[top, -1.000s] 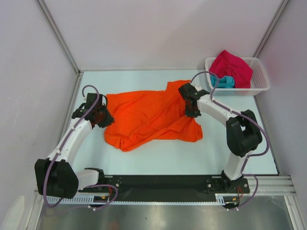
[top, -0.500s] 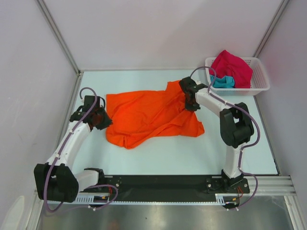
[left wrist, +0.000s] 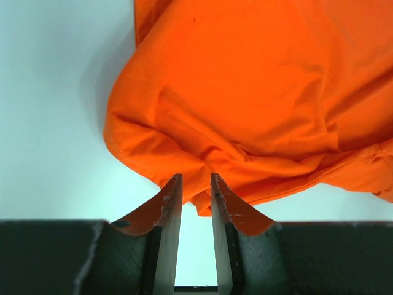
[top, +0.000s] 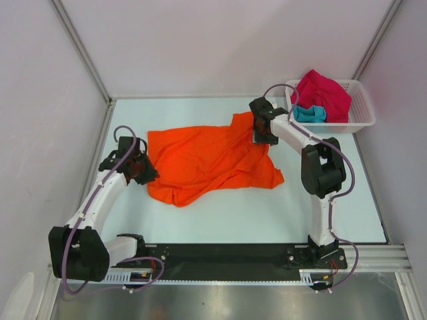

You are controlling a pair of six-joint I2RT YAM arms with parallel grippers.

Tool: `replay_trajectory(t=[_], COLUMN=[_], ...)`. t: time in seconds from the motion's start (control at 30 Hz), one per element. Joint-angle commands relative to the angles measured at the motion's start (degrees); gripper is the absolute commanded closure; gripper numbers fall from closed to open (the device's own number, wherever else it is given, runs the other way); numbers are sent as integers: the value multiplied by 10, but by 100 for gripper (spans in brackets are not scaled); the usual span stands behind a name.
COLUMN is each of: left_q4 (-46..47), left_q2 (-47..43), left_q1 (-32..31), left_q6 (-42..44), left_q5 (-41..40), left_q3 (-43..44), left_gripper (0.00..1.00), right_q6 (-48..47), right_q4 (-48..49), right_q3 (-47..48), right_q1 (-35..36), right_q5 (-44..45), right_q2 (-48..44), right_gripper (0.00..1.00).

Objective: Fold and stack the t-shirts

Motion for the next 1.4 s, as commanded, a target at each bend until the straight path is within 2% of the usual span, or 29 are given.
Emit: replay_trajectory(t=[0.0, 0.27, 0.5, 0.67, 1.1, 1.17, 1.23, 1.33, 1.37], left_q4=[31, 50, 61, 64, 58, 63, 68, 75, 76], left_q2=[-1, -8, -17, -28, -20, -8, -4, 4, 7], left_q1=[4, -4, -57, -82, -84, -84, -85, -85, -85], left_q6=[2, -6, -33, -47, -45, -43, -41, -39, -37], left_q5=[42, 51, 36, 20, -16, -12, -9, -4, -2], left_q3=[-25, -62, -98, -119, -128, -129, -129, -130, -131], left_gripper=[70, 70, 70, 70, 69, 65, 55, 46, 45], right_q6=[2, 25, 34, 34, 35, 34, 33, 32, 33], right_q4=[-10, -3, -14, -16, -17, -18, -20, -20, -21], right_q3=[18, -56, -95, -119, -141, -141, -140, -139, -139], right_q1=[11, 52, 81, 83, 88, 88, 87, 87, 87], right_q5=[-11, -3, 13, 16, 13, 15, 16, 17, 17], right_q2=[-39, -138, -191, -208, -218, -219, -218, -216, -214], right_gripper=[44, 43, 43, 43, 43, 44, 44, 44, 44])
